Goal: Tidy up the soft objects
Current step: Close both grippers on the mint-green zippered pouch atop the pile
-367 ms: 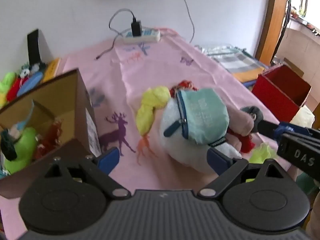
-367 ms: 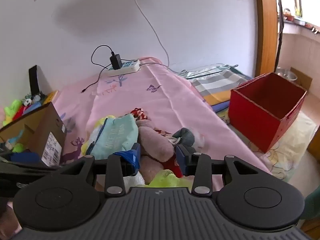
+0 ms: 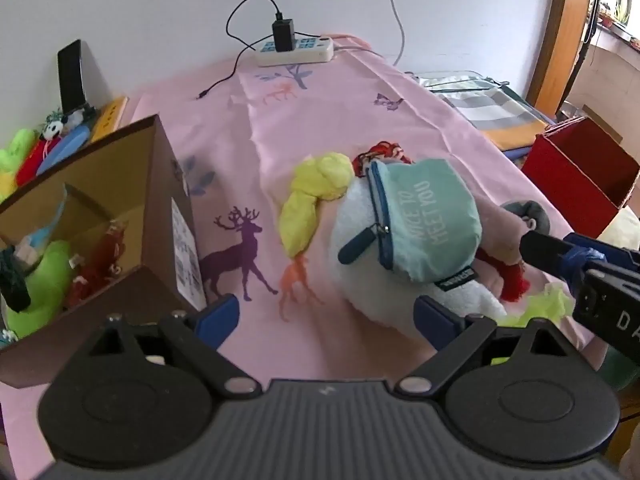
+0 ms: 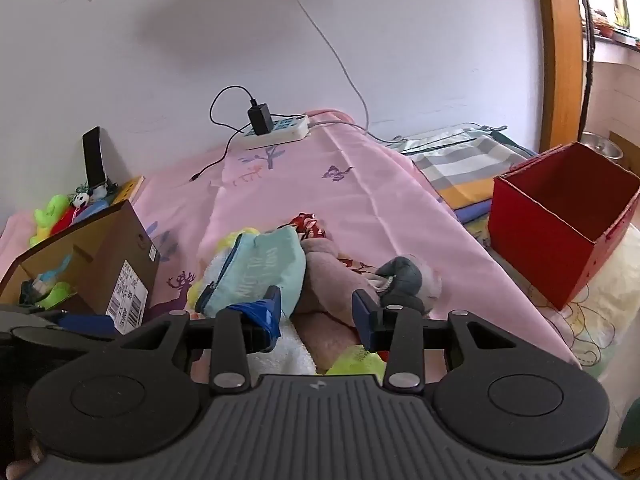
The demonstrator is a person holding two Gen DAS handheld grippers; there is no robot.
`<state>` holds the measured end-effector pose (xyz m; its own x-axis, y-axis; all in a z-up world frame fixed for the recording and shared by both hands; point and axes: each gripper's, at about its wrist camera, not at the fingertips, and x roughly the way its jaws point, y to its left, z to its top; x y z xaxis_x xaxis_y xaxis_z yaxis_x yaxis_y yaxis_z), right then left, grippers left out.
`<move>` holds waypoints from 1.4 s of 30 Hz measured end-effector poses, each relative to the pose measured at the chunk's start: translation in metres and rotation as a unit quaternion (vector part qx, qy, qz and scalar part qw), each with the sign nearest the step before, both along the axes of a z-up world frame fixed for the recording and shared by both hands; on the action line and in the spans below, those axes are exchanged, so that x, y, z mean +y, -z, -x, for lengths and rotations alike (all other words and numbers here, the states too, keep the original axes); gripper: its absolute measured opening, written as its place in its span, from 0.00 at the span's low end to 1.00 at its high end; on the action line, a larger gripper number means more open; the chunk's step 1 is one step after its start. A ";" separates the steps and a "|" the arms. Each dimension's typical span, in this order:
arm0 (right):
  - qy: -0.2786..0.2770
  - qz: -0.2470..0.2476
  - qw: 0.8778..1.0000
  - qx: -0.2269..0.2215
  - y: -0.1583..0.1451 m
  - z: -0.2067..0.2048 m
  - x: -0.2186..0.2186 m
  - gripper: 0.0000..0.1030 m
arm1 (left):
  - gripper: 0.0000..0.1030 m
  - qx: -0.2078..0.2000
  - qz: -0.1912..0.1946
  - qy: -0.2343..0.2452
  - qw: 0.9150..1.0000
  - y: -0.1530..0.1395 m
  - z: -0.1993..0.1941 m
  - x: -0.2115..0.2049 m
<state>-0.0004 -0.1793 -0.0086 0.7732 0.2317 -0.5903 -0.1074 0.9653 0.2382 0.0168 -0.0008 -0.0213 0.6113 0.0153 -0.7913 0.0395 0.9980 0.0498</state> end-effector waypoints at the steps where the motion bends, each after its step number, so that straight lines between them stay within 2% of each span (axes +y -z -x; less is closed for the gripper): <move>1: -0.001 0.000 1.000 0.002 -0.001 -0.002 0.001 0.22 | 0.92 0.001 -0.001 0.001 1.000 0.001 -0.001 0.000; 8: -0.014 -0.003 1.000 0.002 -0.005 -0.005 0.008 0.22 | 0.92 -0.006 -0.009 0.006 1.000 -0.002 -0.003 0.003; 16: -0.024 -0.021 0.999 0.019 -0.004 -0.011 0.015 0.21 | 0.92 0.001 0.002 -0.006 1.000 0.001 -0.004 0.012; 25: -0.038 -0.027 0.999 0.016 -0.006 -0.014 0.024 0.21 | 0.92 0.000 0.036 -0.013 0.999 0.001 -0.006 0.021; 28: -0.034 -0.033 0.999 0.016 -0.005 -0.018 0.021 0.21 | 0.96 -0.006 0.071 -0.006 0.997 -0.001 -0.005 0.025; 30: -0.029 -0.043 0.998 0.022 -0.005 -0.022 0.017 0.21 | 0.96 -0.014 0.081 -0.004 0.997 -0.004 -0.005 0.025; 36: -0.020 -0.067 0.997 0.031 -0.004 -0.033 0.009 0.21 | 0.96 -0.040 0.060 0.031 0.997 -0.012 -0.005 0.015; 42: -0.023 -0.083 0.995 0.041 0.001 -0.041 0.004 0.21 | 0.96 -0.041 0.068 0.058 0.995 -0.012 -0.012 0.009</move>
<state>0.0402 -0.1758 -0.0093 0.7104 0.3659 -0.6012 -0.1250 0.9062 0.4039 0.0292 0.0082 -0.0091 0.6652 -0.1625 -0.7287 0.1561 0.9847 -0.0772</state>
